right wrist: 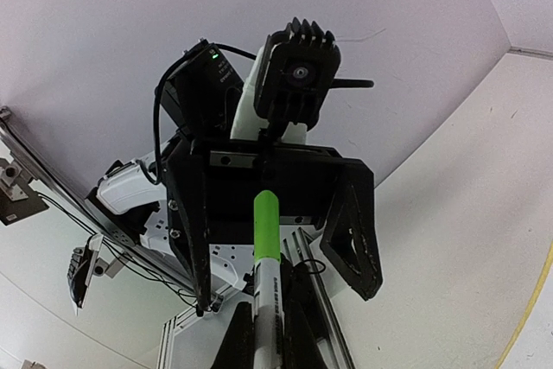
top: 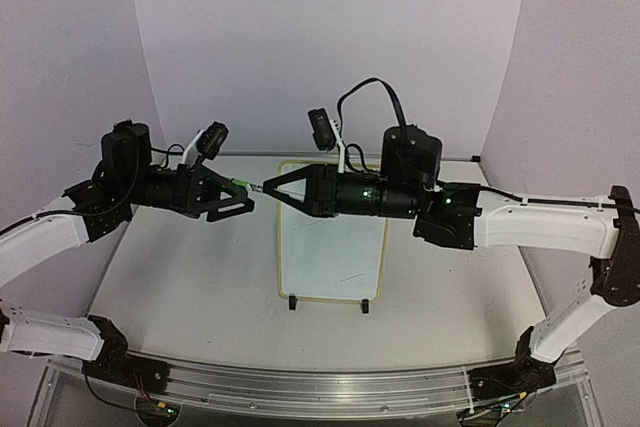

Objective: Write a sentence on the whiteboard
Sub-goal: Pass from the left arm to the right, then pass from the right arm to the left, then pass from the left arm to the right, then open the pen cap from the whiteboard marker, then place the pen cap at the center of the board, then hold the whiteboard at the center of the board, then write a sentence on the whiteboard.

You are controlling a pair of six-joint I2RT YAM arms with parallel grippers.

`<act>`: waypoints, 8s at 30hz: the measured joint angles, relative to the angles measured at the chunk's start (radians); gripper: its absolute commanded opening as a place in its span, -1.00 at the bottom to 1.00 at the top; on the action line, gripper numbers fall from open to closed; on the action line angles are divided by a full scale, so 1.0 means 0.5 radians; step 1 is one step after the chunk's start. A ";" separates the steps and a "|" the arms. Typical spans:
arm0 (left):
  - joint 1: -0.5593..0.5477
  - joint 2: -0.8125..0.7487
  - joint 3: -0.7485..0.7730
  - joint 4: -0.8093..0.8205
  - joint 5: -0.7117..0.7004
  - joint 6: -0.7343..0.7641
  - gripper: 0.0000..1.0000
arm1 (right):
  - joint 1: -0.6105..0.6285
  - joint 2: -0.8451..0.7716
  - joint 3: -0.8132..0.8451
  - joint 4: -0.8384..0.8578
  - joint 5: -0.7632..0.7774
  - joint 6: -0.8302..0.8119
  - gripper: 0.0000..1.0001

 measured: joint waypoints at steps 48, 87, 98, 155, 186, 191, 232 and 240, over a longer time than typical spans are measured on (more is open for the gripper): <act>0.011 -0.055 0.010 0.159 0.005 -0.084 -1.00 | -0.021 -0.022 -0.017 -0.066 -0.180 0.019 -0.66; 0.011 -0.088 -0.007 0.210 -0.046 -0.078 -1.00 | -0.013 -0.022 -0.040 0.023 -0.140 0.029 -1.00; 0.050 -0.112 -0.031 0.234 -0.027 -0.122 -1.00 | -0.017 -0.084 -0.137 0.067 -0.105 0.015 -1.00; 0.367 0.922 -0.286 -0.629 -1.246 0.519 0.06 | -0.043 -0.779 -0.613 -0.652 0.722 -0.346 -1.00; 0.230 0.677 0.380 -0.652 -0.528 1.190 0.49 | -0.169 -0.555 -0.503 -0.608 0.340 -0.466 -1.00; 0.230 0.859 0.661 -0.763 -0.348 1.362 0.40 | -0.260 -0.533 -0.491 -0.568 0.158 -0.492 -1.00; 0.108 1.156 0.776 -0.824 -0.146 1.822 -1.00 | -0.281 -0.269 -0.310 -0.462 0.304 -0.590 -1.00; 0.101 1.136 0.754 -0.833 -0.153 1.879 -1.00 | -0.280 -0.176 -0.251 -0.463 0.318 -0.614 -1.00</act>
